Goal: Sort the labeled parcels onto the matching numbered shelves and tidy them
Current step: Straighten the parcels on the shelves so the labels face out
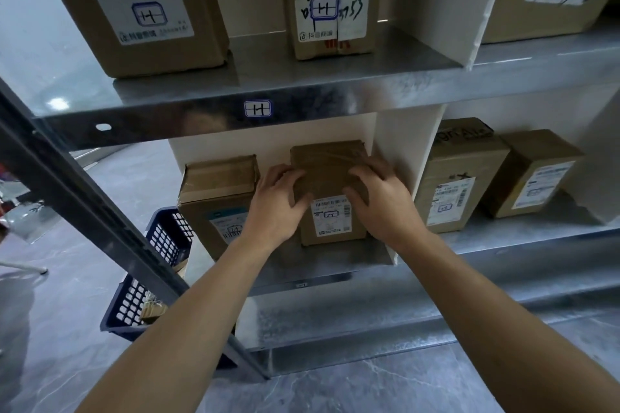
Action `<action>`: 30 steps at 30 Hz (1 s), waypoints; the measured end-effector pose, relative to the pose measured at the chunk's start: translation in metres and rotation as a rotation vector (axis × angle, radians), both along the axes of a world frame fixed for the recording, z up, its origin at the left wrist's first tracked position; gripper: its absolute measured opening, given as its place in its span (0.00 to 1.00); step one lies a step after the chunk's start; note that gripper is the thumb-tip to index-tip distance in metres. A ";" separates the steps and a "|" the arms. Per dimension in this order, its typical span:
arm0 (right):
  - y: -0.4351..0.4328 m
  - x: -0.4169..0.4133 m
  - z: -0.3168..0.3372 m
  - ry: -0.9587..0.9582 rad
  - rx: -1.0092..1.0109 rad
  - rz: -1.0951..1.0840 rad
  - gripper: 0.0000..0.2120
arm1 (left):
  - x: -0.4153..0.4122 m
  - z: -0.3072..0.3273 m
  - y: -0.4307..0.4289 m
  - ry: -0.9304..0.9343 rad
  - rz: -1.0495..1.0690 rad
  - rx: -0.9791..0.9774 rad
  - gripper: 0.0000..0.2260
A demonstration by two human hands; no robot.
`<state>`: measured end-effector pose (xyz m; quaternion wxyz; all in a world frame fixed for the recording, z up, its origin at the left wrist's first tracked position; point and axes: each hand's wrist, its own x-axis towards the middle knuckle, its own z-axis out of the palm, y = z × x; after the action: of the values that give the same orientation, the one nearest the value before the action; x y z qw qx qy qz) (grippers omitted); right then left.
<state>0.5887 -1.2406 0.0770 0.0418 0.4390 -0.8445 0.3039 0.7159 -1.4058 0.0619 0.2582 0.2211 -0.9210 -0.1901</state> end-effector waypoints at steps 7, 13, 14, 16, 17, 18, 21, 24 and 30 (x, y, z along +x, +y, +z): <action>0.037 0.026 -0.009 0.117 0.006 -0.058 0.18 | 0.021 0.000 0.020 0.084 -0.056 -0.048 0.17; 0.076 0.029 -0.019 0.200 0.025 -0.055 0.15 | 0.027 -0.004 0.052 0.007 -0.116 -0.121 0.18; 0.083 0.027 -0.019 0.218 0.038 -0.056 0.15 | 0.025 -0.005 0.058 -0.008 -0.129 -0.139 0.18; 0.098 0.018 -0.020 0.252 0.067 -0.064 0.15 | 0.020 -0.005 0.071 -0.022 -0.141 -0.152 0.19; 0.106 0.013 -0.020 0.266 0.082 -0.069 0.14 | 0.017 -0.004 0.079 -0.016 -0.143 -0.153 0.19; 0.114 0.008 -0.020 0.279 0.099 -0.076 0.14 | 0.013 -0.003 0.088 -0.009 -0.147 -0.155 0.19; 0.142 -0.010 -0.017 0.296 0.173 -0.131 0.14 | 0.000 -0.001 0.119 -0.021 -0.174 -0.189 0.18; 0.176 -0.029 -0.010 0.294 0.262 -0.138 0.17 | -0.020 0.000 0.156 -0.098 -0.200 -0.231 0.18; 0.238 -0.074 0.004 0.340 0.339 -0.090 0.16 | -0.071 0.002 0.221 -0.227 -0.135 -0.320 0.21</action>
<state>0.5145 -1.0021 0.0807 0.1226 0.4465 -0.8830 0.0776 0.6451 -1.1851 0.0635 0.1714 0.1350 -0.9754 -0.0321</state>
